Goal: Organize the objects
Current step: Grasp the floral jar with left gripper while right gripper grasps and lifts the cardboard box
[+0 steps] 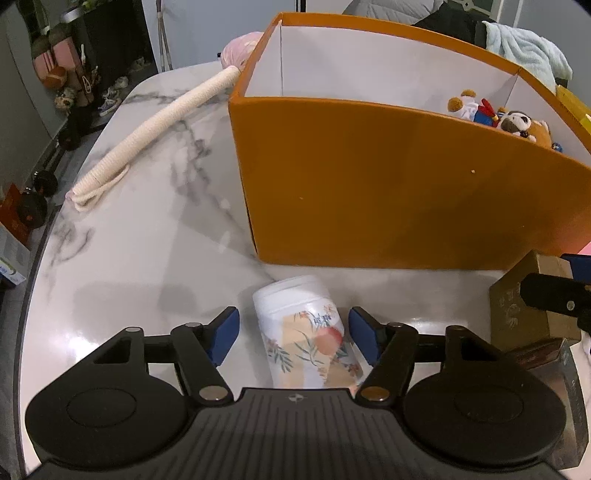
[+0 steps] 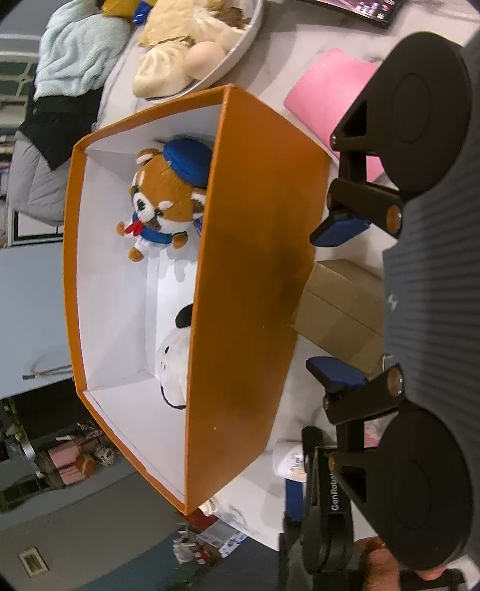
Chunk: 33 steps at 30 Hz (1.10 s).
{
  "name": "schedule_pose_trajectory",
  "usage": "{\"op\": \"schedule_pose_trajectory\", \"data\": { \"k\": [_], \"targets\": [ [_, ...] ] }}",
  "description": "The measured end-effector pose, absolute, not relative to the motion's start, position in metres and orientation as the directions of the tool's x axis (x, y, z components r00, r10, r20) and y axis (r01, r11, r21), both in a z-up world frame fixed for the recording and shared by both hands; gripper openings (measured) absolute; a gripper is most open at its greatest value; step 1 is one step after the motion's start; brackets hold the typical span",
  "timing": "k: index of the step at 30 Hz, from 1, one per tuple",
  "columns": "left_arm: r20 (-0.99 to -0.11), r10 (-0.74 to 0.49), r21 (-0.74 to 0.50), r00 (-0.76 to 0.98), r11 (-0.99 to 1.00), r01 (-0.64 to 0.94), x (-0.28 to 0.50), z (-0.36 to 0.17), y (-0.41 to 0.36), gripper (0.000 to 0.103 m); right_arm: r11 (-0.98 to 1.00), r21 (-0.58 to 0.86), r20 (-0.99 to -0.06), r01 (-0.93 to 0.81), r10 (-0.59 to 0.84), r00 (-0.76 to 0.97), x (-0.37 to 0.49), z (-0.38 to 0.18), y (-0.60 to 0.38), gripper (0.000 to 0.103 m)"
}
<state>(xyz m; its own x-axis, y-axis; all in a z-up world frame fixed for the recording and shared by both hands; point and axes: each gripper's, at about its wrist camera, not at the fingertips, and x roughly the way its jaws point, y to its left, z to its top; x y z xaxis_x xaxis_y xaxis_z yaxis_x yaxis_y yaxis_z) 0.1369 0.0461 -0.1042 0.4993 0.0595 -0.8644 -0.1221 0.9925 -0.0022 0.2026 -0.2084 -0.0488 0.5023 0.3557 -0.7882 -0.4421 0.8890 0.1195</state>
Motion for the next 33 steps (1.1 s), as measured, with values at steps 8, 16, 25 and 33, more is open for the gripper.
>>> {"op": "schedule_pose_trajectory", "data": {
  "k": [8, 16, 25, 33],
  "targets": [
    [-0.872, -0.055, -0.115, 0.486, 0.989, -0.095, 0.133, -0.097, 0.050, 0.055, 0.879, 0.133, -0.804, -0.458, 0.366, 0.469, 0.202, -0.053, -0.212, 0.054],
    [-0.854, -0.093, -0.152, 0.512, 0.986, -0.075, 0.126, -0.085, 0.054, 0.055, 0.884, 0.149, -0.788, -0.442, 0.376, 0.487, 0.201, -0.043, -0.225, 0.051],
    [-0.827, -0.136, -0.199, 0.545, 0.978, -0.058, 0.125, -0.071, 0.061, 0.054, 0.884, 0.140, -0.766, -0.445, 0.382, 0.517, 0.193, -0.028, -0.231, 0.051],
    [-0.791, -0.137, -0.164, 0.596, 0.986, 0.009, 0.117, -0.050, 0.043, 0.053, 0.873, 0.123, -0.719, -0.471, 0.406, 0.565, 0.178, -0.006, -0.238, 0.051]
  ]
}}
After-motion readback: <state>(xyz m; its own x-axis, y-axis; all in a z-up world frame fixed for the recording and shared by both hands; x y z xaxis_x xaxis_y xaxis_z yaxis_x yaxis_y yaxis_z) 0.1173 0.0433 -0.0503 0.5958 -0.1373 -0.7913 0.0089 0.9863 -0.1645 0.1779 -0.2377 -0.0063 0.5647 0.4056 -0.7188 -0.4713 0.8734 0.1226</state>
